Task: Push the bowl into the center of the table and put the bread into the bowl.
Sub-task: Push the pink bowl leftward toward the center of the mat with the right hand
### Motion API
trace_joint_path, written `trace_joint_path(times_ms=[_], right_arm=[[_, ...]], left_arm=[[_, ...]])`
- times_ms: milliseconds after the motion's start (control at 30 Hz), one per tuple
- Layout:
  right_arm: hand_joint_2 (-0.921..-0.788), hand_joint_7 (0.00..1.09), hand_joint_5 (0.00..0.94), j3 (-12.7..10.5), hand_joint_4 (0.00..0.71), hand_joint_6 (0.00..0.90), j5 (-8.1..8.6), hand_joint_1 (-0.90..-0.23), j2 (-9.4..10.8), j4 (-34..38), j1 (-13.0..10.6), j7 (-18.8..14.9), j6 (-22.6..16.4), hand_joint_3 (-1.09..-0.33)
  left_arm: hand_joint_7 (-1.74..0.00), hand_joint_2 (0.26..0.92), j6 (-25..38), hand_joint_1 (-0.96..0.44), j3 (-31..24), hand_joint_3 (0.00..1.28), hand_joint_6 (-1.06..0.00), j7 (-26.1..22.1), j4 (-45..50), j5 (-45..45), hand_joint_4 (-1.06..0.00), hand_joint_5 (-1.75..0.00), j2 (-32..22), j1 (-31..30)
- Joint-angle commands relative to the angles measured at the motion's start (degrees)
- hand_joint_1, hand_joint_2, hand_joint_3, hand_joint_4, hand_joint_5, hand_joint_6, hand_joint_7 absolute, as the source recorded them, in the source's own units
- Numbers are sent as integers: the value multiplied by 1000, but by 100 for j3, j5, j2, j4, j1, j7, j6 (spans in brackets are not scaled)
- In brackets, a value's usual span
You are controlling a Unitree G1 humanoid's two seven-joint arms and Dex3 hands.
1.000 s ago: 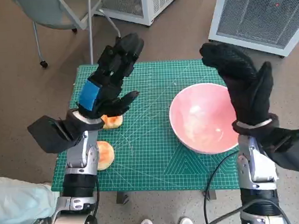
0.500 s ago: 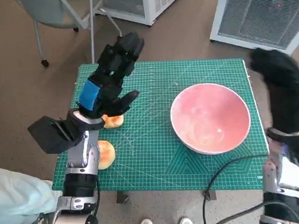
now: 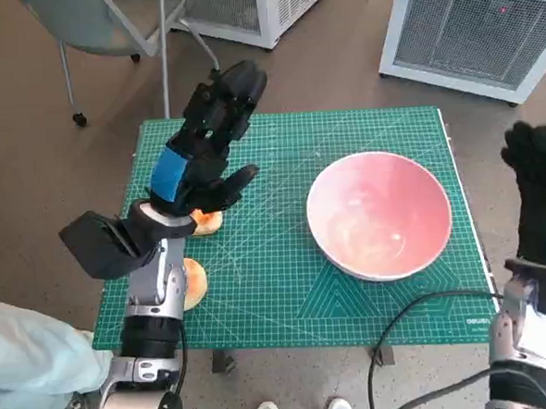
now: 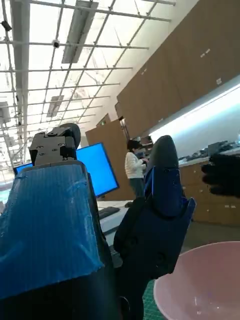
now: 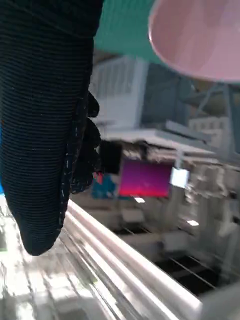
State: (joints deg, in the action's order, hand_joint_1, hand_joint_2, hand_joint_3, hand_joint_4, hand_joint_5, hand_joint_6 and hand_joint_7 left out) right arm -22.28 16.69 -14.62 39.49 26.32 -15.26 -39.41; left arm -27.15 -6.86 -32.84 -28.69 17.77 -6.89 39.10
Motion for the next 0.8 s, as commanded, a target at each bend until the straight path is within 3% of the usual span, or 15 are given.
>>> trace_joint_path(times_ms=[33, 333, 800], right_arm=[[-921, 302, 3, -96, 6, 9, 72, -628, 115, 742, 77, 61, -121, -756], [-921, 318, 13, -138, 32, 22, 63, -593, 288, 1863, 540, 224, -286, -770], [-921, 365, 22, -151, 76, 86, 74, -528, 600, 3044, 1373, 315, 136, -810]], left_arm=[[-515, 921, -58, -614, 10, 372, -8, 46, -15, -77, -138, -6, -28, 101], [-519, 921, -51, -618, -4, 374, -8, 22, -46, -57, -139, -5, -70, 107], [-522, 921, 27, -620, 3, 372, -10, -6, 199, -25, -141, -5, -171, -67]])
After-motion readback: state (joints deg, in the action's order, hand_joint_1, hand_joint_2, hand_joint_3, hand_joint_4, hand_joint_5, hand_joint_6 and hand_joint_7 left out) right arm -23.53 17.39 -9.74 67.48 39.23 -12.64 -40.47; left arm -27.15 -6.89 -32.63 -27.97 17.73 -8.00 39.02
